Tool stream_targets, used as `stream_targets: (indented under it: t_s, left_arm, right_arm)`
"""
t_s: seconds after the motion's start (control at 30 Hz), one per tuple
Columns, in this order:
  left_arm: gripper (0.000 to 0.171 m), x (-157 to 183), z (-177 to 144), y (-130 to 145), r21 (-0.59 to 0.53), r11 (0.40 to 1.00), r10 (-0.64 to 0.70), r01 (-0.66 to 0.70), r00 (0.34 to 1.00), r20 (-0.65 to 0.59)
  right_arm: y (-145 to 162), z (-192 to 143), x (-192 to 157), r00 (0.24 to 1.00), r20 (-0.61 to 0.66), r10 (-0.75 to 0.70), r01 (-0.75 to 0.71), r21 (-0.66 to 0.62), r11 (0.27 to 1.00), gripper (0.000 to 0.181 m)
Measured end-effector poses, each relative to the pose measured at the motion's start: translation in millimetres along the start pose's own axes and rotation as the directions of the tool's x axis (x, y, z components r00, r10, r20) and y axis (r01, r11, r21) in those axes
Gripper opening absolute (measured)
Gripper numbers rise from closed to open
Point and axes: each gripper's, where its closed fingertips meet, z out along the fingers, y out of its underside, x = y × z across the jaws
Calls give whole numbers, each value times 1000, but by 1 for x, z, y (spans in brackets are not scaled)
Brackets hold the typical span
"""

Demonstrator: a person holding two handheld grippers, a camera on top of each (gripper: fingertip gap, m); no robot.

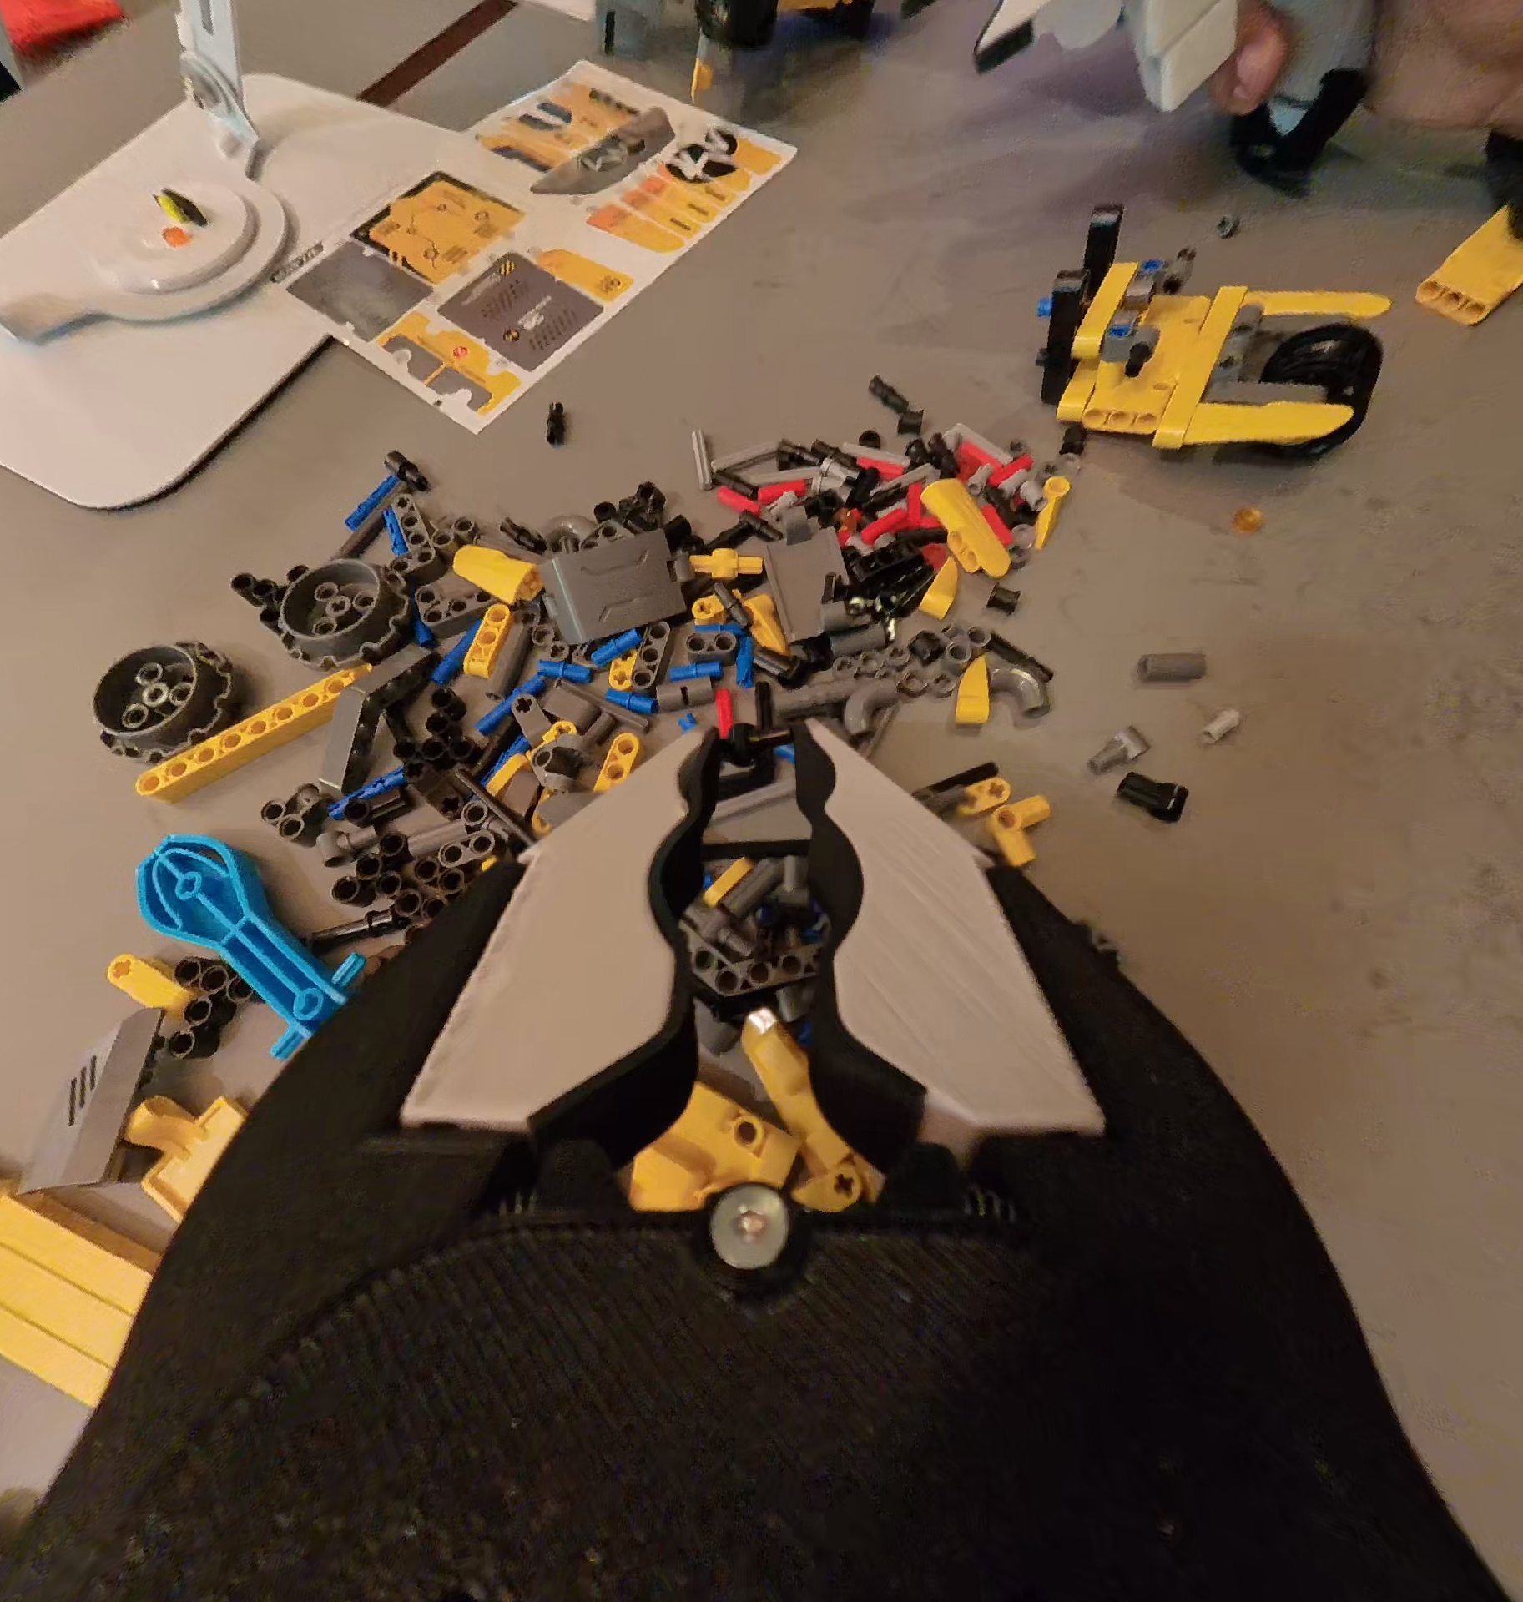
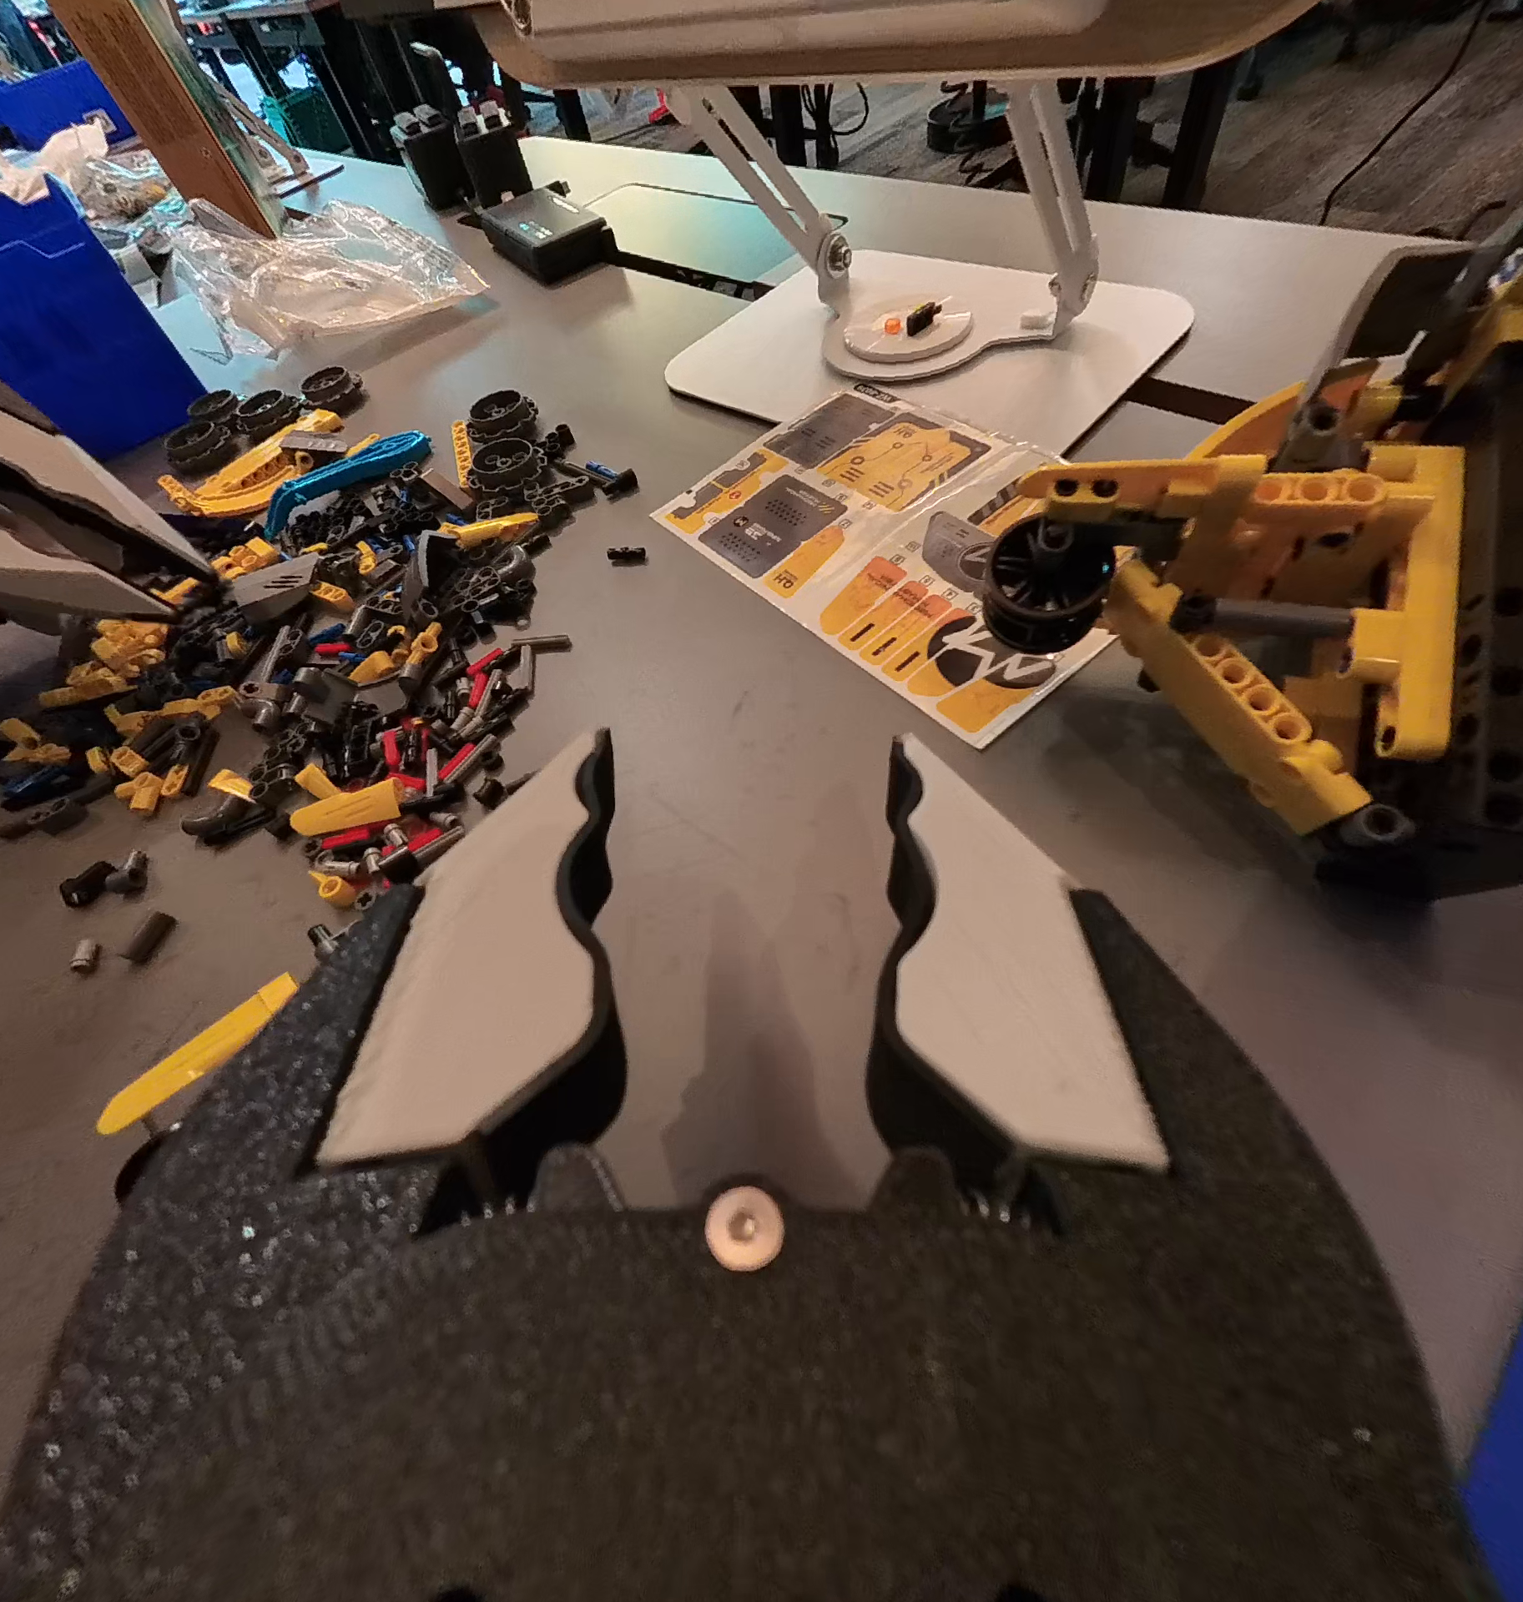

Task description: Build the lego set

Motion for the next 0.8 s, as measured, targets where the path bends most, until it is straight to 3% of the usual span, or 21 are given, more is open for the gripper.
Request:
stream_targets:
  t_s: [0.17, 0.33, 0.57, 0.8]
  left_arm:
    - [13, 25, -2, -31, 76, 995, 57, -58, 998, 13]
    - [14, 100, 15, -68, 151, 981, 144, -126, 983, -116]
    - [14, 198, 56, -75, 108, 977, 212, -186, 912, -352]
    - [14, 258, 97, -73, 58, 943, 323, -328, 855, -405]
  right_arm:
    - [3, 1, 3, 1000, -21, 15, -15, -19, 1000, 63]
    - [5, 2, 1, 999, -34, 0, -1, -31, 1000, 63]
    - [1, -5, -3, 1000, -11, 5, -5, -3, 1000, 58]
    - [-25, -30, -14, 998, 56, 26, -30, 84, 996, 59]
